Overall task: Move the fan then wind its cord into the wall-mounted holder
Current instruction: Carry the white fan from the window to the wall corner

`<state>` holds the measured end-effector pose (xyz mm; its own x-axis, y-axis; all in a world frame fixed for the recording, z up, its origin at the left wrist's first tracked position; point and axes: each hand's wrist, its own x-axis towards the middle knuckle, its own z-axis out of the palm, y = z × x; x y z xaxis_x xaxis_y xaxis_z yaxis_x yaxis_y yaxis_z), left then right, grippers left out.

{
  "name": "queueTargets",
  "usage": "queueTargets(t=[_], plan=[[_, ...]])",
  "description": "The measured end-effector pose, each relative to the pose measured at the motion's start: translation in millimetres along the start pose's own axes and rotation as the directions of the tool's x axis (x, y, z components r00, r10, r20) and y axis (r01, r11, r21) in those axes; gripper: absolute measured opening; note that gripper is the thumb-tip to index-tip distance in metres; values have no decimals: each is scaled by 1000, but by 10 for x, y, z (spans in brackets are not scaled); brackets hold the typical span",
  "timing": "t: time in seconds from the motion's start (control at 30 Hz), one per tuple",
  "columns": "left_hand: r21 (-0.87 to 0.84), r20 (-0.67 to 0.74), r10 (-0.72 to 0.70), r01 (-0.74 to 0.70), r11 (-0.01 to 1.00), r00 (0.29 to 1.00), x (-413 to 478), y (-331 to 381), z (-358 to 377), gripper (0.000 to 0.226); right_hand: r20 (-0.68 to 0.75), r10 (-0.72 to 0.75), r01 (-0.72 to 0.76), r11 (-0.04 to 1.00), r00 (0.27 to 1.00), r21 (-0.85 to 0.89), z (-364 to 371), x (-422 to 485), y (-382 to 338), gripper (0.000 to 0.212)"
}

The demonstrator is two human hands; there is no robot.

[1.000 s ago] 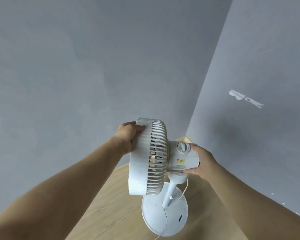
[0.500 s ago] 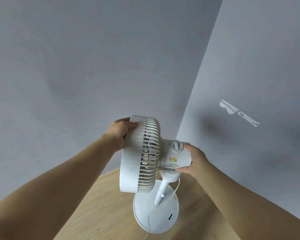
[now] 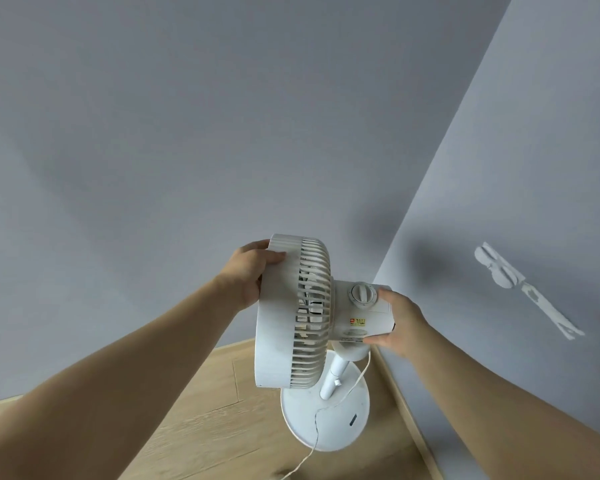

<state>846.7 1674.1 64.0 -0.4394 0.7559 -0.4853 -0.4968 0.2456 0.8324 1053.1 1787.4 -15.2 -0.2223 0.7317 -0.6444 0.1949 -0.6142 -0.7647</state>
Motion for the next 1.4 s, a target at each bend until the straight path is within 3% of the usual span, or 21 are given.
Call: queueTargets(t=[0.43,0.67,1.1,1.23,1.4], plan=[[-61,-225,-74,62,996,972,1081,-130,837,40,101,114,-119,992,988,41,-425,1373,-720,46],[-130,-355,-101,58,990,929,1526,-283,1362,39,88,144,-144,990,986,-3,-737,1900,-1044,26],[-262,-381,-127,25,965,916,1852,-530,1775,45,101,181,-173,982,978,-75,-995,2486,-1222,39],[-278,-399,-135,21,960,907,1898,-524,1711,48,141,194,-185,980,971,-71,-943,2555,-1282,25],[-255,-398,-160,58,965,903,1950,-636,1668,46,127,240,-226,967,962,-120,-970,2595,-1180,42]])
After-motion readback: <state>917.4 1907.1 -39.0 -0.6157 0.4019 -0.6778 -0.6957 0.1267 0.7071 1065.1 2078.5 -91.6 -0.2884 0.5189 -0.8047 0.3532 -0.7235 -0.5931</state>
